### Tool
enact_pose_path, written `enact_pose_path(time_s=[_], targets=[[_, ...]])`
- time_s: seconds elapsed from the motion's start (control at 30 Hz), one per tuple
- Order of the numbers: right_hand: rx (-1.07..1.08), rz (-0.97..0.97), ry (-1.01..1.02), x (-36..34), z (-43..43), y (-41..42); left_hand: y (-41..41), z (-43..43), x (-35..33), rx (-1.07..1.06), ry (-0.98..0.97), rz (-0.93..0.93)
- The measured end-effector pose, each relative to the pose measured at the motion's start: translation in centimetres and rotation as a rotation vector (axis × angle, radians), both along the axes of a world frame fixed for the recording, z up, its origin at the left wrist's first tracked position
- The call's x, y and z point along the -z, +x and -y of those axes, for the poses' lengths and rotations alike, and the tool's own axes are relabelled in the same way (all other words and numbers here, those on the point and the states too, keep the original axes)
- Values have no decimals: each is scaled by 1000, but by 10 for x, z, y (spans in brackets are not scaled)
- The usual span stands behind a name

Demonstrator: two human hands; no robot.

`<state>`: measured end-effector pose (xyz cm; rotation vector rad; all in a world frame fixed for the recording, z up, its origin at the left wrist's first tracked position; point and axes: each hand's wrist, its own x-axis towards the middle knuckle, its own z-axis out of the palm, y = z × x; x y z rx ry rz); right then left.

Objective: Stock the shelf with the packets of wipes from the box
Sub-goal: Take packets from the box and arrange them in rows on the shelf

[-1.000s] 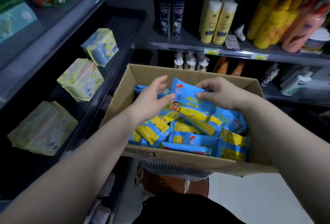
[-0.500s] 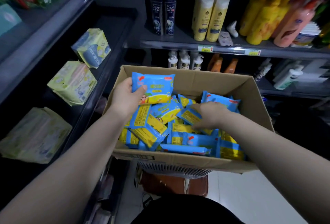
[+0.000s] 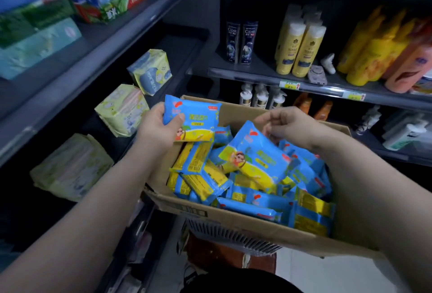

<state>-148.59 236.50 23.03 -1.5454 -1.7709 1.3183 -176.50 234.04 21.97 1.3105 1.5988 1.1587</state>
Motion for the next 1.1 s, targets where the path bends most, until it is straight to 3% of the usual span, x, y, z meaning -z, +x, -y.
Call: enact_pose_path(time_s=[0.07,0.2,0.37,0.6,0.73,0.9,1.1], targets=[[-81,81,57,-2,0,-15,2,8,1,-19,-11,-38],[-353,440,126,18,13,-40,10,28,9,-70,-9,-120],[-535,568,103,49,28,-52,11,46,6,-167,-4,-147],[-706,901,344,68,33,-71,1,57,8,-224,35,-132],[-611,672,332,62,28,-70,-6,59,9,-271,58,-68],[-445,410,480,12,2,-73,-25,69,-4,-346,157,33],[-548,144,572,-47,-8,-122,-65,107,-40,-493,301,78]])
